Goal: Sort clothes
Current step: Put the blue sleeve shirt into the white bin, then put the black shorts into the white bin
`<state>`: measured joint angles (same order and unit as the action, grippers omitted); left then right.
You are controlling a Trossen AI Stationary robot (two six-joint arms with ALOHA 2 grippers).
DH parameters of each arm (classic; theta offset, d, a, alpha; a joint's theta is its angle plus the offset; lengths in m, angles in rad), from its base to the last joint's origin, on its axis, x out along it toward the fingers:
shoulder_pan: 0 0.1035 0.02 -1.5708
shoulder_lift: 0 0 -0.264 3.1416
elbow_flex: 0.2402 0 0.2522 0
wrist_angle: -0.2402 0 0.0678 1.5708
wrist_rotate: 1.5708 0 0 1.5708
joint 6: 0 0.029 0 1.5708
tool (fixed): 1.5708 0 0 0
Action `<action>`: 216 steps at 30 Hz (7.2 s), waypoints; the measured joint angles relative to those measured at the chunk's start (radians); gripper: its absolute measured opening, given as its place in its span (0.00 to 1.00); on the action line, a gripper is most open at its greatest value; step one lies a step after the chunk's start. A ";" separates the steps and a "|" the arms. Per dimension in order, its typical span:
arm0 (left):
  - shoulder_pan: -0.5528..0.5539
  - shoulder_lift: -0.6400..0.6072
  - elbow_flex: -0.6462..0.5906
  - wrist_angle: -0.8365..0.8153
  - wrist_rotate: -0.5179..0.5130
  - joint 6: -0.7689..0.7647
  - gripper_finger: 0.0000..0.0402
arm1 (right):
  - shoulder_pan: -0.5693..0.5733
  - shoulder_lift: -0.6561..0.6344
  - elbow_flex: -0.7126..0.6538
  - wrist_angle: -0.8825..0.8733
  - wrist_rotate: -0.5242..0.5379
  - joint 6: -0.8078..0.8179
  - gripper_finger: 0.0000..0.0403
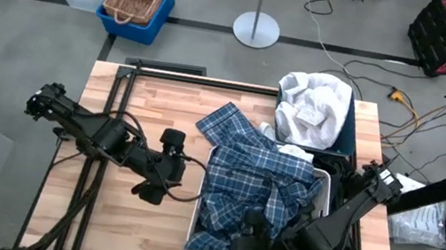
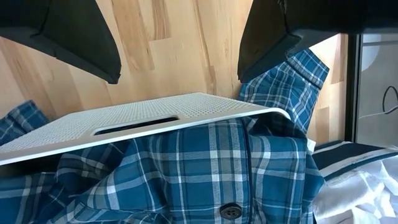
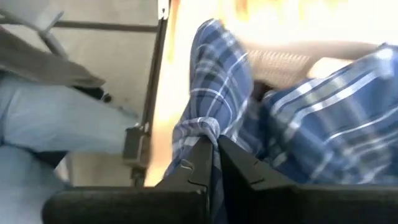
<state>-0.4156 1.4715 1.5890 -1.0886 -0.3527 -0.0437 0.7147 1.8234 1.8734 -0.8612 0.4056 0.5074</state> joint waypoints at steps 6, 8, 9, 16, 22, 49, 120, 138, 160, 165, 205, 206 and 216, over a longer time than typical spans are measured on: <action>0.000 0.000 0.000 0.006 0.001 0.001 0.74 | 0.001 -0.045 0.067 -0.098 0.169 -0.071 0.03; 0.000 0.000 0.000 0.009 0.002 0.001 0.74 | 0.001 -0.071 0.097 -0.175 0.261 -0.073 0.03; 0.000 0.000 0.000 0.011 0.003 0.001 0.74 | 0.000 -0.086 0.111 -0.209 0.301 -0.072 0.03; 0.000 0.000 0.000 0.082 0.134 0.069 0.74 | -0.025 -0.196 0.133 -0.423 0.525 0.020 0.03; 0.003 0.000 -0.001 0.174 0.154 0.176 0.74 | -0.149 -0.225 0.003 -0.567 0.535 0.133 0.03; 0.000 0.000 -0.202 0.591 0.154 0.251 0.74 | -0.226 -0.334 -0.450 0.132 0.011 -0.349 0.03; 0.165 0.402 0.224 0.268 0.314 0.201 0.00 | -0.192 -0.461 -0.576 0.369 -0.311 -0.399 0.03; 0.053 0.393 0.551 -0.007 0.270 0.181 0.00 | -0.405 -0.156 -0.573 0.280 -0.529 -0.218 0.03; -0.246 0.339 0.523 -0.163 -0.173 -0.022 0.00 | -0.442 0.127 -0.571 0.335 -0.607 -0.247 0.03; -0.289 0.332 0.522 -0.209 -0.271 -0.071 0.00 | -0.433 0.000 -0.567 0.325 -0.579 -0.246 0.03; -0.063 -0.253 -0.428 0.474 -0.345 0.145 0.00 | -0.324 -0.527 -0.505 0.114 -0.553 -0.086 0.40; -0.051 -0.264 -0.441 0.485 -0.344 0.151 0.00 | -0.324 -0.538 -0.495 0.079 -0.573 -0.076 0.44; -0.005 -0.293 -0.457 0.575 -0.308 0.207 0.00 | -0.278 -0.674 -0.402 -0.406 -0.324 0.373 0.57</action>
<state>-0.4206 1.1782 1.1321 -0.5131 -0.6611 0.1629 0.4367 1.1495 1.4715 -1.2672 0.0811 0.8808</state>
